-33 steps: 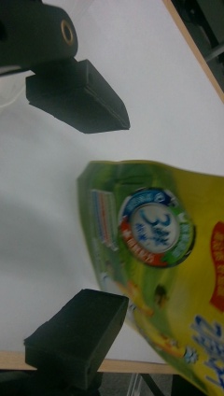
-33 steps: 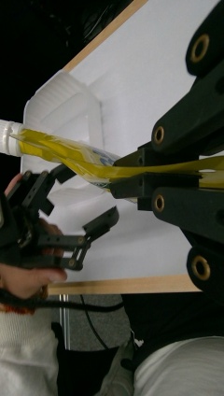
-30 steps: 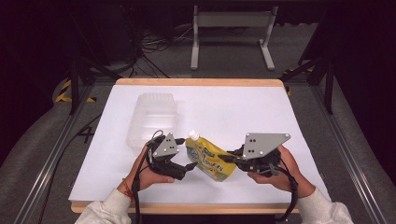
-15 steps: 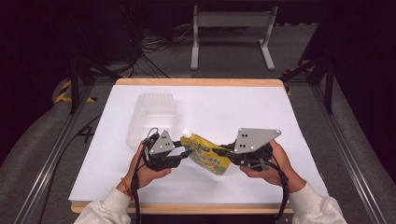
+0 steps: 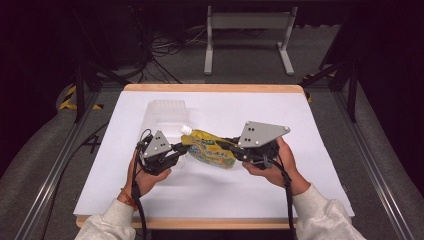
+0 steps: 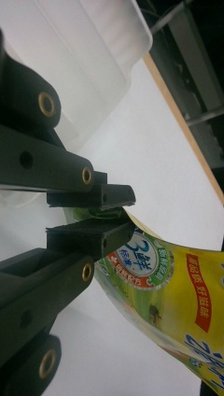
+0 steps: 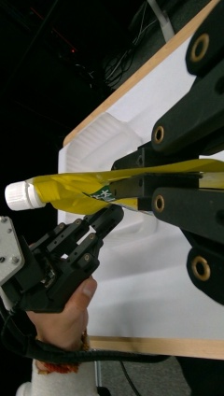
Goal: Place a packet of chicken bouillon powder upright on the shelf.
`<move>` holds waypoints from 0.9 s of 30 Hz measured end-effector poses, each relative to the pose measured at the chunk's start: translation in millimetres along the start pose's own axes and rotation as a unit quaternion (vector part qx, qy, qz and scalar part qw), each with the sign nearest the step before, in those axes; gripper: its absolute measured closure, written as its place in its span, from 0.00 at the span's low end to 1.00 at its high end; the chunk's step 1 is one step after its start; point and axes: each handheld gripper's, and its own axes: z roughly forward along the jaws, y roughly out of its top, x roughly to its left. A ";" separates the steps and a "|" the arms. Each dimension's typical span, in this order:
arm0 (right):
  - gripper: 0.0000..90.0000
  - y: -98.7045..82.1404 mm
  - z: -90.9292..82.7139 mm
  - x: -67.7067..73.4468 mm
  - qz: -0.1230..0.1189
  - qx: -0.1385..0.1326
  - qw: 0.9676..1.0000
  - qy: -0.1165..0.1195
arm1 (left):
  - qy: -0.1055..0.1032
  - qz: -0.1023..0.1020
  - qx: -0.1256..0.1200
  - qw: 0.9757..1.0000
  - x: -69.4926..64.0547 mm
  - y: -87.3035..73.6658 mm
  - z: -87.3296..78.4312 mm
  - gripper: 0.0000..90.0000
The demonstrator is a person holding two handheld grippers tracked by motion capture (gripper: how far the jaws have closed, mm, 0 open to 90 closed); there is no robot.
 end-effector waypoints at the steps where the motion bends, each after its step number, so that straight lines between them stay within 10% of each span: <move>1: 1.00 3.7 2.6 -0.3 0.000 -0.003 1.000 -0.002 | 0.003 -0.001 -0.002 1.000 1.2 0.2 -1.4 0.91; 27: 1.00 53.4 67.2 -17.9 0.013 -0.039 0.999 -0.025 | 0.080 -0.044 -0.025 0.995 57.7 -1.8 -33.4 0.93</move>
